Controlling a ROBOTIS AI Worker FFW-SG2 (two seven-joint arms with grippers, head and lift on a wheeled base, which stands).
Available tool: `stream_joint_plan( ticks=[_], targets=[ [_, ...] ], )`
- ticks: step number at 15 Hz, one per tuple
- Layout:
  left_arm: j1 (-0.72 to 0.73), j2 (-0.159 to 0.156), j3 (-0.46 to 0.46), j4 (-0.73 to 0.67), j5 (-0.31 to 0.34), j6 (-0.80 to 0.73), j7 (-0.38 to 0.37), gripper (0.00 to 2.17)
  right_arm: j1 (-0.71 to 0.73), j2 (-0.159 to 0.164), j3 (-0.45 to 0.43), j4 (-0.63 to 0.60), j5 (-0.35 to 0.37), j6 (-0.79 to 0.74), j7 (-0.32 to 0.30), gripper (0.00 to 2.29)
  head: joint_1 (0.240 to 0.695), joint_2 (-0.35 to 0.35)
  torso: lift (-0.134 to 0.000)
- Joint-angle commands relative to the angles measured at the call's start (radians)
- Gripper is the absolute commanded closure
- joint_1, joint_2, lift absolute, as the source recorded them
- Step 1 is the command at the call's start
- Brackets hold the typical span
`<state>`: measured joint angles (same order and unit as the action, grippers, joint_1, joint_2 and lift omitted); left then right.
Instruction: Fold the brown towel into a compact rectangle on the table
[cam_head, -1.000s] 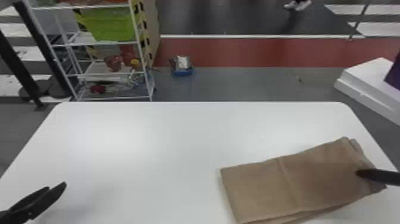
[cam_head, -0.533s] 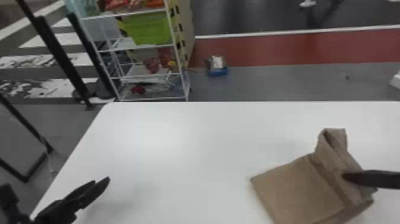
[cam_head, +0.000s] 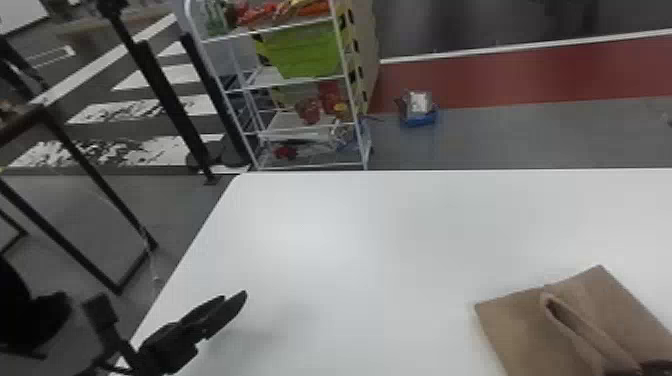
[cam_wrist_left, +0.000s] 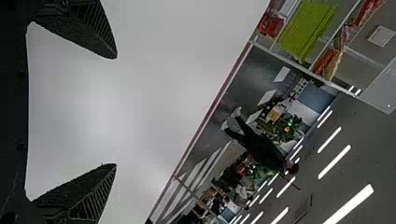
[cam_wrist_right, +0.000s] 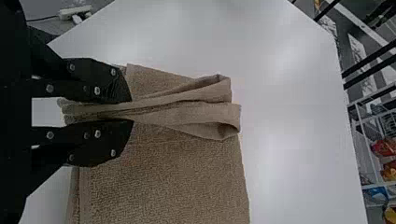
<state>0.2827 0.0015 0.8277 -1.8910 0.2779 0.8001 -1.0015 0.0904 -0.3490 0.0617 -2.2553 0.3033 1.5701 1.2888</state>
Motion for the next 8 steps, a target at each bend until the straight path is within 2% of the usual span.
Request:
stream_joint_plan(
  ticks=[1, 3, 4, 6, 7, 8],
  targets=[
    [0.000, -0.004, -0.005, 0.000, -0.003, 0.000, 0.000, 0.05, 0.005, 0.019, 0.007, 0.014, -0.004, 0.002, -0.002, 0.00, 0.695, 0.350, -0.124],
    [0.000, -0.004, 0.005, 0.006, -0.003, 0.000, 0.000, 0.05, 0.012, 0.035, -0.056, -0.001, -0.050, 0.002, -0.005, 0.05, 0.695, 0.350, -0.124],
    [0.000, -0.004, 0.008, 0.010, -0.003, 0.000, 0.000, 0.05, 0.014, 0.054, -0.115, -0.010, -0.112, 0.002, -0.008, 0.05, 0.695, 0.350, -0.124],
    [0.000, -0.004, 0.007, 0.010, -0.003, 0.000, -0.003, 0.05, 0.014, 0.053, -0.212, -0.030, -0.187, 0.002, -0.002, 0.07, 0.695, 0.350, -0.124],
    [0.000, -0.004, 0.008, 0.012, -0.003, 0.000, -0.002, 0.05, 0.023, 0.038, -0.229, -0.036, -0.193, 0.002, 0.020, 0.18, 0.695, 0.350, -0.124],
    [0.000, -0.004, 0.007, 0.016, -0.003, -0.009, -0.002, 0.05, 0.049, 0.024, -0.273, -0.041, -0.196, 0.002, 0.060, 0.45, 0.695, 0.350, -0.124]
  ],
)
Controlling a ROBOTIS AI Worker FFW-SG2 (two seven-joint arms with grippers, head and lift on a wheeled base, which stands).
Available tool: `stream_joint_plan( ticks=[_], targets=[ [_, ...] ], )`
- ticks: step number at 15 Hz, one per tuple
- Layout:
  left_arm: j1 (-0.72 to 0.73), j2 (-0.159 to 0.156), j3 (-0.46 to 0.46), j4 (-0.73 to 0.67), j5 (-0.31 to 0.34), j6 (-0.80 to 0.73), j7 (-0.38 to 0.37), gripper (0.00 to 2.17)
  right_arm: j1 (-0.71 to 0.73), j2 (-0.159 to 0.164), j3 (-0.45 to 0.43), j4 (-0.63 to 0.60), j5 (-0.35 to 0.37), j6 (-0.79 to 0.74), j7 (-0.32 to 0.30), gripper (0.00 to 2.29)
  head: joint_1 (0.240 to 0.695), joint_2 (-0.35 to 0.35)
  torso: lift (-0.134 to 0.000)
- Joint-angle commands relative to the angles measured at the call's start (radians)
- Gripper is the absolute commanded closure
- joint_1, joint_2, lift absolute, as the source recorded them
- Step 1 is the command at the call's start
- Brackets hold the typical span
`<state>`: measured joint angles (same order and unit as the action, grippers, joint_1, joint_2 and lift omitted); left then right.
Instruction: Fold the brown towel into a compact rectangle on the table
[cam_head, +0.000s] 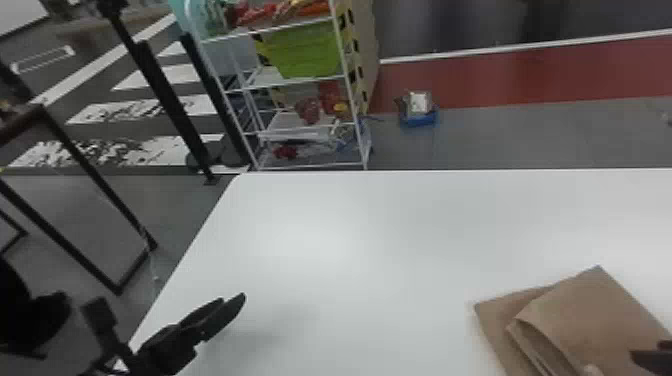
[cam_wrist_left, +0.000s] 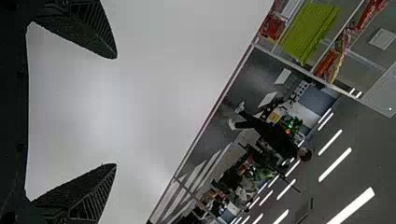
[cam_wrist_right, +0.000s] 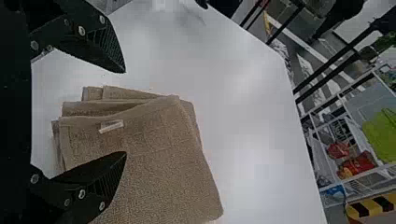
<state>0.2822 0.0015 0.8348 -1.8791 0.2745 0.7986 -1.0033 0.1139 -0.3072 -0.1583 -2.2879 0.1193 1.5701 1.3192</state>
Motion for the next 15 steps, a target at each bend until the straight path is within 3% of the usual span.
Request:
stream_joint_plan(
  ticks=[1, 2, 3, 5, 7, 9, 13, 15],
  targets=[
    [0.000, -0.004, 0.000, 0.005, 0.000, -0.011, 0.000, 0.05, 0.050, -0.026, -0.095, -0.009, -0.020, 0.002, 0.048, 0.98, 0.695, 0.350, -0.124],
    [-0.001, -0.004, 0.000, 0.006, 0.000, -0.011, 0.002, 0.05, 0.076, -0.047, -0.112, -0.018, -0.020, 0.002, 0.048, 1.61, 0.695, 0.350, -0.124],
    [-0.003, -0.004, -0.002, 0.006, 0.000, -0.011, 0.002, 0.05, 0.102, -0.055, -0.144, -0.028, -0.007, 0.002, 0.048, 2.05, 0.695, 0.348, -0.124],
    [-0.005, -0.004, -0.006, 0.005, 0.000, -0.011, 0.002, 0.05, 0.119, -0.078, -0.152, -0.022, 0.049, 0.002, 0.048, 2.13, 0.695, 0.302, -0.124],
    [-0.009, -0.004, -0.010, 0.009, 0.000, -0.011, 0.000, 0.05, 0.113, -0.079, -0.133, 0.019, 0.089, 0.002, 0.048, 2.13, 0.695, 0.267, -0.124],
    [-0.009, -0.004, -0.011, 0.009, 0.000, -0.011, -0.001, 0.05, 0.058, -0.073, -0.043, 0.080, 0.145, 0.002, 0.048, 2.13, 0.695, 0.233, -0.124],
    [-0.003, -0.004, 0.012, 0.008, 0.005, -0.008, -0.008, 0.05, -0.074, -0.075, 0.164, 0.225, 0.263, 0.002, 0.048, 2.13, 0.695, 0.264, -0.124],
    [0.000, -0.004, 0.024, 0.011, 0.006, -0.011, -0.009, 0.05, -0.126, -0.078, 0.198, 0.289, 0.283, 0.002, 0.048, 2.13, 0.695, 0.288, -0.124]
  ],
)
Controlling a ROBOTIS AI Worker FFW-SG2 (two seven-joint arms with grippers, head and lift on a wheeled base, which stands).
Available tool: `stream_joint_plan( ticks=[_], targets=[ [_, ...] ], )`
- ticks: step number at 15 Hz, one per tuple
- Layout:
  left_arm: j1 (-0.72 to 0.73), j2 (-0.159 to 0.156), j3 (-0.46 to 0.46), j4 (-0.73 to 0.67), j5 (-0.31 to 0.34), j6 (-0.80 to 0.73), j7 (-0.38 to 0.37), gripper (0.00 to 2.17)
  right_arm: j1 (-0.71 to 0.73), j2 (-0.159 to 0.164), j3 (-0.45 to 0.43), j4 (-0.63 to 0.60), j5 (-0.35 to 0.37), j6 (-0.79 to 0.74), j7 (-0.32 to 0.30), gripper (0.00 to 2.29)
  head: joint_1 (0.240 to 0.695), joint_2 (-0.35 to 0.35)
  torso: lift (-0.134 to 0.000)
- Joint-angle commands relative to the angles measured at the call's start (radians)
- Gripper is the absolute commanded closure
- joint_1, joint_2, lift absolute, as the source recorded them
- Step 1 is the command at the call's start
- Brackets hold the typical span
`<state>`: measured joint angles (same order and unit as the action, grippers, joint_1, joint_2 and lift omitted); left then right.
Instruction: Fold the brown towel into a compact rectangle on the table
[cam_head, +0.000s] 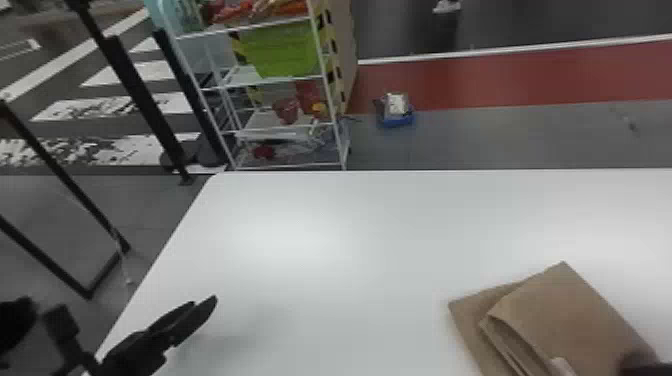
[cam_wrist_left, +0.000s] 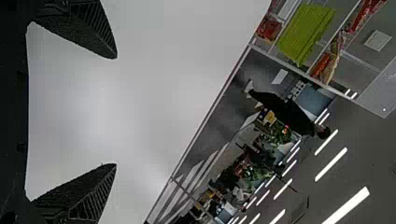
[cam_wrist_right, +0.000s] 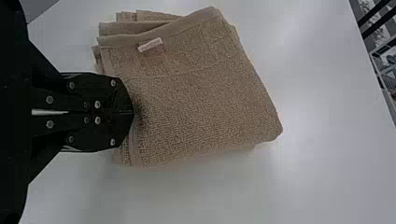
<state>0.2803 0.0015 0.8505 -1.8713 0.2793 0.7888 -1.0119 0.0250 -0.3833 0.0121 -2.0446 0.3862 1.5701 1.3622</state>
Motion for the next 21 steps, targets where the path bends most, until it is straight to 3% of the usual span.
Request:
stream_joint_plan(
  ticks=[1, 4, 8, 17, 21],
  targets=[
    [0.002, -0.004, 0.010, 0.006, 0.003, -0.001, 0.001, 0.05, -0.069, 0.004, 0.052, 0.080, 0.036, 0.002, 0.005, 2.13, 0.695, 0.293, -0.124],
    [0.002, -0.004, 0.001, 0.003, 0.003, -0.001, 0.001, 0.05, -0.140, 0.049, 0.062, 0.138, 0.039, 0.002, 0.005, 2.13, 0.695, 0.300, -0.124],
    [0.002, -0.004, -0.001, 0.004, 0.003, -0.001, 0.001, 0.05, -0.250, 0.090, 0.101, 0.245, 0.042, 0.002, -0.058, 2.13, 0.695, 0.303, -0.124],
    [0.000, -0.004, -0.002, 0.003, 0.003, -0.001, 0.001, 0.05, -0.471, 0.251, 0.151, 0.526, 0.048, 0.002, -0.196, 2.13, 0.695, 0.324, -0.124],
    [0.000, -0.004, -0.002, 0.004, 0.001, -0.001, 0.003, 0.05, -0.565, 0.311, 0.172, 0.627, 0.056, -0.095, -0.239, 2.13, 0.695, 0.349, -0.124]
  ],
)
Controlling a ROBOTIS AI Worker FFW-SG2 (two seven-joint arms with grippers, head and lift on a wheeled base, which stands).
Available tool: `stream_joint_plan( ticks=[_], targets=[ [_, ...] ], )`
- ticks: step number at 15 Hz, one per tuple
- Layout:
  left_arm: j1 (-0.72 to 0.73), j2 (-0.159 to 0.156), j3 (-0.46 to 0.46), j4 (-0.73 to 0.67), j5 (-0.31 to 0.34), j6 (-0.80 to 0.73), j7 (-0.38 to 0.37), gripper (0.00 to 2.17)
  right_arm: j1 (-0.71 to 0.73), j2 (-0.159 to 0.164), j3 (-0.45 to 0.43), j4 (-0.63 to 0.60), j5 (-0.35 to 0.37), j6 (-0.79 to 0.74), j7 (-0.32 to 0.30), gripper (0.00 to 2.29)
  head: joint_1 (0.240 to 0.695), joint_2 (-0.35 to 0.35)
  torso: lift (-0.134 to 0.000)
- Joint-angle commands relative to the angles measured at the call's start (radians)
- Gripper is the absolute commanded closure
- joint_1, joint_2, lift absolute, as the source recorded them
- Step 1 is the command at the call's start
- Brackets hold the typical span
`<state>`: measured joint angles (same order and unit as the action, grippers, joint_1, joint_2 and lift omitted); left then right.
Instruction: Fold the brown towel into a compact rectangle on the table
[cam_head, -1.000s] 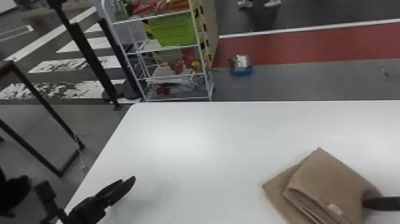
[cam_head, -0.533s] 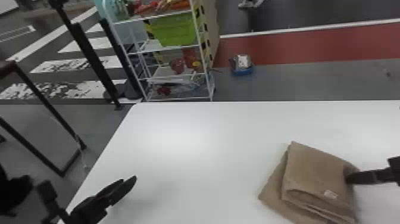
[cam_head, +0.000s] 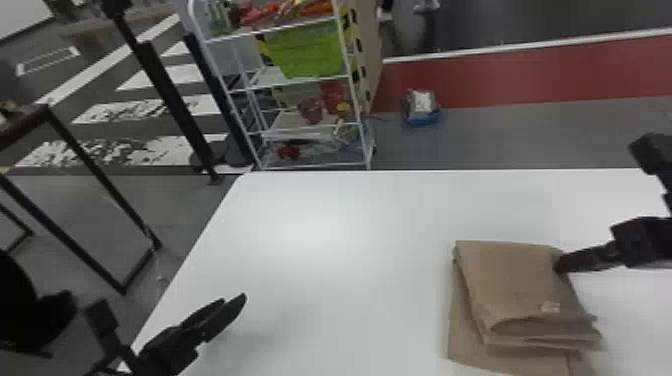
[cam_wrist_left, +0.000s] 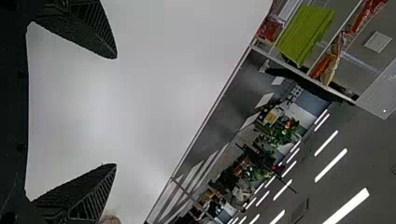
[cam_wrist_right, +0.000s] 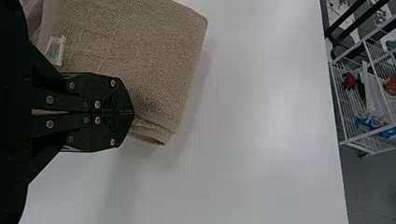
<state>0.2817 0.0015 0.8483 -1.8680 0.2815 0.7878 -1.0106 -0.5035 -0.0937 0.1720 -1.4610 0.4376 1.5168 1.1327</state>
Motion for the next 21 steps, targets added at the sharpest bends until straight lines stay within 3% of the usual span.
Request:
stream_joint_plan(
  ticks=[1, 3, 6, 7, 8, 9, 10, 11, 12, 14, 17, 21],
  targets=[
    [-0.003, -0.004, -0.002, 0.003, -0.002, 0.000, 0.001, 0.05, -0.061, 0.039, 0.018, 0.082, 0.004, -0.072, -0.022, 2.13, 0.695, 0.350, -0.124],
    [-0.003, -0.004, -0.008, 0.003, -0.002, 0.000, 0.001, 0.05, -0.098, 0.066, 0.044, 0.131, 0.018, -0.091, -0.033, 2.12, 0.695, 0.350, -0.124],
    [-0.003, -0.004, -0.008, 0.003, -0.004, 0.000, 0.000, 0.05, -0.086, 0.074, 0.069, 0.119, 0.021, -0.091, -0.008, 2.12, 0.695, 0.350, -0.124],
    [-0.003, -0.004, -0.005, 0.001, -0.004, 0.000, 0.000, 0.05, -0.044, 0.065, 0.066, 0.019, 0.033, -0.115, 0.033, 1.86, 0.695, 0.350, -0.124],
    [-0.003, -0.004, -0.002, 0.000, -0.004, 0.000, 0.000, 0.05, 0.013, 0.052, 0.067, -0.090, 0.081, -0.223, 0.082, 1.26, 0.695, 0.350, -0.124],
    [-0.003, -0.004, -0.002, 0.001, -0.004, 0.000, 0.000, 0.05, 0.085, 0.048, 0.064, -0.208, 0.181, -0.481, 0.167, 0.49, 0.695, 0.350, -0.124],
    [-0.003, -0.004, -0.002, 0.004, -0.004, 0.000, 0.001, 0.05, 0.142, 0.042, 0.066, -0.291, 0.273, -0.686, 0.234, 0.14, 0.695, 0.350, -0.124],
    [-0.003, -0.004, -0.005, 0.004, -0.004, 0.000, 0.001, 0.05, 0.180, 0.012, 0.075, -0.352, 0.305, -0.833, 0.234, 0.11, 0.695, 0.350, -0.124],
    [-0.003, -0.004, -0.005, 0.004, -0.004, 0.000, 0.001, 0.05, 0.234, -0.052, 0.096, -0.426, 0.305, -0.944, 0.234, 0.11, 0.695, 0.350, -0.124],
    [-0.003, -0.004, -0.005, 0.004, -0.004, 0.000, 0.003, 0.05, 0.296, -0.155, 0.121, -0.521, 0.336, -0.993, 0.234, 0.11, 0.695, 0.350, -0.124],
    [-0.006, -0.004, -0.009, 0.009, -0.004, -0.003, 0.007, 0.05, 0.392, -0.276, 0.122, -0.636, 0.352, -1.033, 0.234, 0.13, 0.695, 0.350, -0.124],
    [-0.009, -0.004, -0.018, 0.012, -0.005, -0.003, 0.007, 0.05, 0.439, -0.331, 0.188, -0.670, 0.406, -1.066, 0.234, 0.16, 0.695, 0.350, -0.124]
  ],
)
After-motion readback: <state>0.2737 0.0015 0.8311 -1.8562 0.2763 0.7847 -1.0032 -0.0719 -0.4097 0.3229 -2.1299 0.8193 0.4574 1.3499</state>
